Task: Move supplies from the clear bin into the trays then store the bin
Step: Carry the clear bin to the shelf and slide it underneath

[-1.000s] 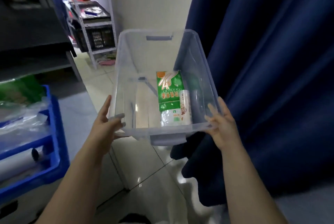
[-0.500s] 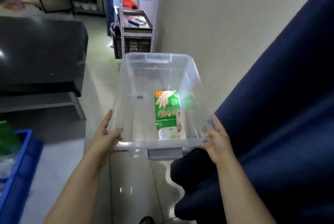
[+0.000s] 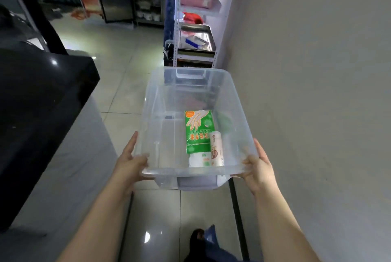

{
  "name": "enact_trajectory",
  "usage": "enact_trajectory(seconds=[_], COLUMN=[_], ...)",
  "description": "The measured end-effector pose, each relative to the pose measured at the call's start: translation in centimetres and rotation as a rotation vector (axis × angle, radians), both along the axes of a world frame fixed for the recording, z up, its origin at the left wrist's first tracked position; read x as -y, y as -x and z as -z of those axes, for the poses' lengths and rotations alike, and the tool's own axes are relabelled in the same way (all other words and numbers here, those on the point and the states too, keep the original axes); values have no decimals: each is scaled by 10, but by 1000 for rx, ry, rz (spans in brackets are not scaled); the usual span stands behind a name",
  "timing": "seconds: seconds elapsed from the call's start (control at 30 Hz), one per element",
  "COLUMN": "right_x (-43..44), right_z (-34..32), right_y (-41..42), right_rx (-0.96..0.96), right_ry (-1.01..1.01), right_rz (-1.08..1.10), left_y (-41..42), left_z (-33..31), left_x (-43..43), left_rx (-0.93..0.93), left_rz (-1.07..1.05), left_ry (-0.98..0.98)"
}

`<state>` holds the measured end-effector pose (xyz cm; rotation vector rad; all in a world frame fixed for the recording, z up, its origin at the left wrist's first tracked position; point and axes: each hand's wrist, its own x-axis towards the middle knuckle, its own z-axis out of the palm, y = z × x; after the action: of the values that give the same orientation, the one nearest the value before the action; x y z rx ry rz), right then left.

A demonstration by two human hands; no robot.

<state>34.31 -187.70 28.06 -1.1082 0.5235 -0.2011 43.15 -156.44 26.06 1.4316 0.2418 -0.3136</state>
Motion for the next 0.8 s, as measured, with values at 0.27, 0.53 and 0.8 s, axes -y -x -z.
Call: enact_trajectory(seconds=[0.27, 0.53, 0.8], right_x=[66, 54, 5], right_z=[-9, 11, 2], right_y=[-216, -432, -671], right_rx=[11, 28, -47], right_ry=[-34, -22, 22], right_rz=[-172, -243, -273], left_y=[-150, -347, -576], left_z=[-20, -9, -7], left_x=[51, 39, -7], left_rx=[-11, -50, -143], left_rz=[-213, -317, -371], left_ry=[-39, -31, 55])
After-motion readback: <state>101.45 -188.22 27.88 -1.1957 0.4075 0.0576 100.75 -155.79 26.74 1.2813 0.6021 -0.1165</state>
